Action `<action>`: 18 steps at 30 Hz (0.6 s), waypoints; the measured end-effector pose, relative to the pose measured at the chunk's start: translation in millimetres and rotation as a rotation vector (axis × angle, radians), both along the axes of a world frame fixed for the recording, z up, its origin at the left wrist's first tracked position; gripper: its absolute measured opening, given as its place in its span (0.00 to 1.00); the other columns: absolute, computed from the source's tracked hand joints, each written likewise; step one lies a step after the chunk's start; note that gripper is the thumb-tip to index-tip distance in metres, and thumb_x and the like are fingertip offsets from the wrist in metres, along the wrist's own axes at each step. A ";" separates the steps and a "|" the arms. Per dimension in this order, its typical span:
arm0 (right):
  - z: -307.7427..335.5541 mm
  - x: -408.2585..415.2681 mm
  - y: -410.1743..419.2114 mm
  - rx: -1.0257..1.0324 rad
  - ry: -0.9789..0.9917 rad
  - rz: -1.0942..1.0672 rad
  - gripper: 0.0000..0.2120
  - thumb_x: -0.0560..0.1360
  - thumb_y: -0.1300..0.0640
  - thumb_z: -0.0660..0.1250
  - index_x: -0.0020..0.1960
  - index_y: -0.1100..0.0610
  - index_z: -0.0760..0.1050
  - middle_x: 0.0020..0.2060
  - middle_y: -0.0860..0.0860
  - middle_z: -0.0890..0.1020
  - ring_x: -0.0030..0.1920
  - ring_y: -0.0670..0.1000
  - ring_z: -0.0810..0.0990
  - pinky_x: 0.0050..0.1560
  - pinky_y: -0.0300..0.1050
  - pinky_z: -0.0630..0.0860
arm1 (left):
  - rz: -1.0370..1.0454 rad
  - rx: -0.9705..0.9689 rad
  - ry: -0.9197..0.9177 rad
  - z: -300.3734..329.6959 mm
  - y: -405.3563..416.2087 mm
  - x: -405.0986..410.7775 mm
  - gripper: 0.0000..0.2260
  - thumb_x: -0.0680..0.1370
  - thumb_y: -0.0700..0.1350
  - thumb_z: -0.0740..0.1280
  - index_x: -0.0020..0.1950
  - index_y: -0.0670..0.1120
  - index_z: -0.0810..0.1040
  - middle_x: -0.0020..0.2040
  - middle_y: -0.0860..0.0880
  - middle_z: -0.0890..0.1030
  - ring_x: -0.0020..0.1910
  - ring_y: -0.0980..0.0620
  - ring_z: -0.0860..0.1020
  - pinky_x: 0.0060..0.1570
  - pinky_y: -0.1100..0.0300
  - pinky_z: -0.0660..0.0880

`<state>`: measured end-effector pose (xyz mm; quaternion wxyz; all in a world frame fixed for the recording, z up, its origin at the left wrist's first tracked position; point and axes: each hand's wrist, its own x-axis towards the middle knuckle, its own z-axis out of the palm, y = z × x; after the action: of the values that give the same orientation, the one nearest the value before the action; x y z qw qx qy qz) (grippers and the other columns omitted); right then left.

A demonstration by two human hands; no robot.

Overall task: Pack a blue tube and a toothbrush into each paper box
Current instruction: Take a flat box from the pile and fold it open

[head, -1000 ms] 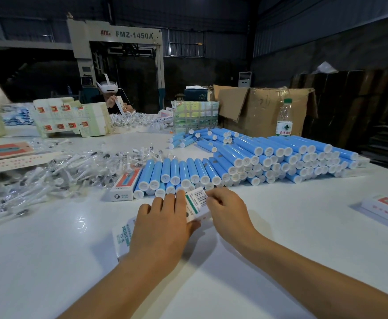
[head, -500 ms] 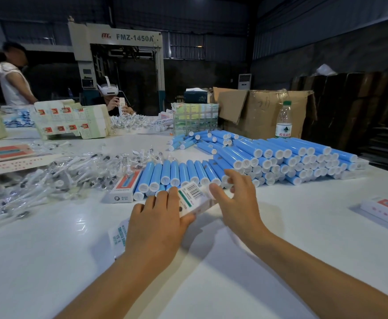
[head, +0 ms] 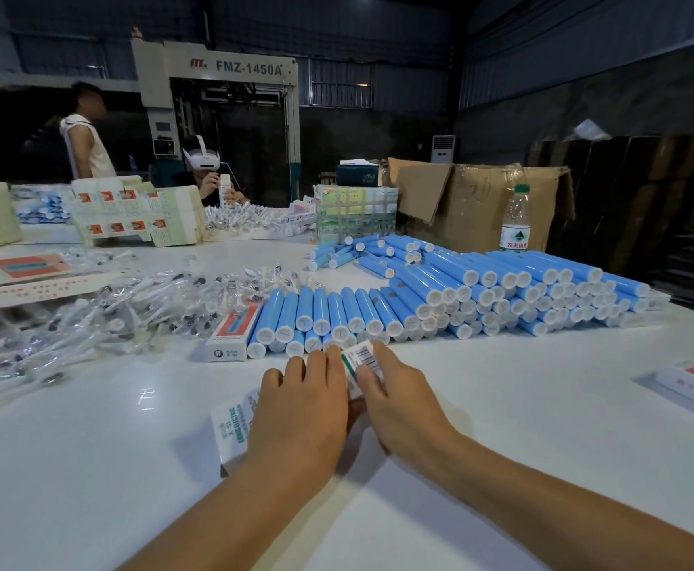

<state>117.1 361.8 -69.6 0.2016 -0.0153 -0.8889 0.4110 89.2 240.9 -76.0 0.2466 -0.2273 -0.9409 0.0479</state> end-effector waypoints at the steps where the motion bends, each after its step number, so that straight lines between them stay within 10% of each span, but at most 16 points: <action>1: 2.1 1.1 0.5 -0.125 -0.003 0.024 0.11 0.81 0.51 0.55 0.52 0.54 0.73 0.39 0.49 0.80 0.38 0.48 0.78 0.40 0.46 0.75 | -0.003 -0.003 -0.002 0.1 -1.4 0.5 0.33 0.79 0.61 0.50 0.76 0.44 0.45 0.70 0.46 0.62 0.65 0.47 0.64 0.60 0.53 0.62; 8: 16.5 1.2 11.0 -0.875 -0.115 0.135 0.16 0.80 0.66 0.56 0.42 0.60 0.81 0.38 0.57 0.85 0.40 0.54 0.85 0.43 0.48 0.82 | -0.002 0.024 0.032 1.2 -4.1 -0.9 0.31 0.80 0.63 0.46 0.76 0.45 0.47 0.71 0.47 0.63 0.66 0.47 0.65 0.59 0.54 0.63; 18: 14.4 -2.3 17.6 -0.874 -0.132 0.081 0.13 0.76 0.68 0.57 0.46 0.64 0.81 0.40 0.60 0.85 0.42 0.56 0.85 0.40 0.48 0.82 | -0.044 -0.004 0.011 2.3 -5.1 1.0 0.33 0.79 0.64 0.51 0.76 0.44 0.53 0.67 0.47 0.68 0.61 0.47 0.69 0.56 0.54 0.65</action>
<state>114.9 379.4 -55.3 0.1027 -0.0904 -0.6426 0.7539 90.2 235.7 -73.6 0.2524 -0.2482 -0.9341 0.0456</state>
